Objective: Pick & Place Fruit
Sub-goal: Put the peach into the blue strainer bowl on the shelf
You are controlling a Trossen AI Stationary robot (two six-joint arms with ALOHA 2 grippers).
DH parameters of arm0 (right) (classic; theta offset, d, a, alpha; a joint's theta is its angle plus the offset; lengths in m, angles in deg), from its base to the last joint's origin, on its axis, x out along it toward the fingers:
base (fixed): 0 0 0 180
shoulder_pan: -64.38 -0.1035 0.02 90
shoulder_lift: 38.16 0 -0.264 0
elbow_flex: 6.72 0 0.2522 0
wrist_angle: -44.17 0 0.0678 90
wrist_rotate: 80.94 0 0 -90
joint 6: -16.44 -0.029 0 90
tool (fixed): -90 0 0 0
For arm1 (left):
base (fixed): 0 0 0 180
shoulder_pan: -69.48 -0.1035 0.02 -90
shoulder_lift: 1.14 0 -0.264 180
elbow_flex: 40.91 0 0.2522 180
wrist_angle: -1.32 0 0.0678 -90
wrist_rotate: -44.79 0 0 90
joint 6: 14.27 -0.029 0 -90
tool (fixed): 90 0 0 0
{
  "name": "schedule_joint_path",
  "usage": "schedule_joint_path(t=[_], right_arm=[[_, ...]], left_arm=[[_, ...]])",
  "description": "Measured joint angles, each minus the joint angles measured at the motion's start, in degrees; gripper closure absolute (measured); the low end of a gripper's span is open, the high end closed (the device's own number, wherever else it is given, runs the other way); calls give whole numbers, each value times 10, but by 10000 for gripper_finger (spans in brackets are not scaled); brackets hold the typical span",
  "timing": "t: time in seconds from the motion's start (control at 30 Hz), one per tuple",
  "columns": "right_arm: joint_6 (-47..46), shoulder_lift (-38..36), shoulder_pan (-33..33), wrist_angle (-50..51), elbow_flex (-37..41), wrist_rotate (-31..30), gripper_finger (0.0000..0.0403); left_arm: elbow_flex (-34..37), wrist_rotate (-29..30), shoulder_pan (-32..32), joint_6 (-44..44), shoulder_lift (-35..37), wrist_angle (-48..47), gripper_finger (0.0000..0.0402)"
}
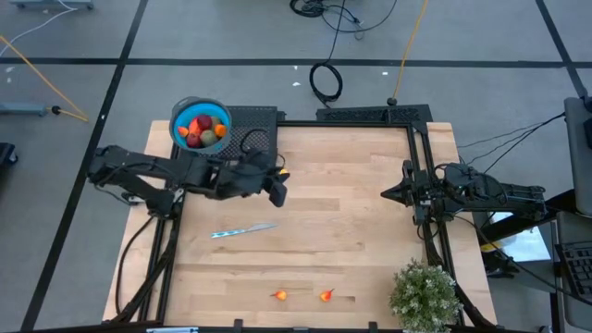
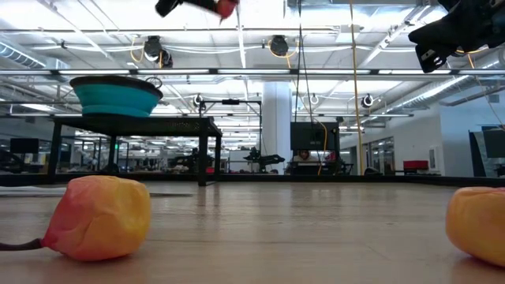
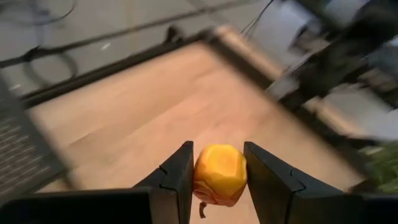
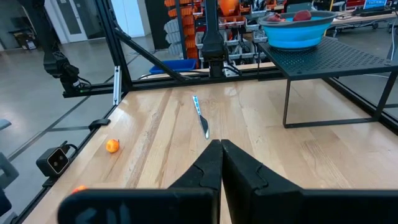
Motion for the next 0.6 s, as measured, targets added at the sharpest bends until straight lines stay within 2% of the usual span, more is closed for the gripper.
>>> schedule_joint_path(t=[0.37,0.6], right_arm=[[0,0,0,0,0,-2,403],[0,1,0,0,0,-3,403]], left_arm=[[0,-20,-101,-13,43,-226,279],[0,10,-182,-83,89,-289,279]])
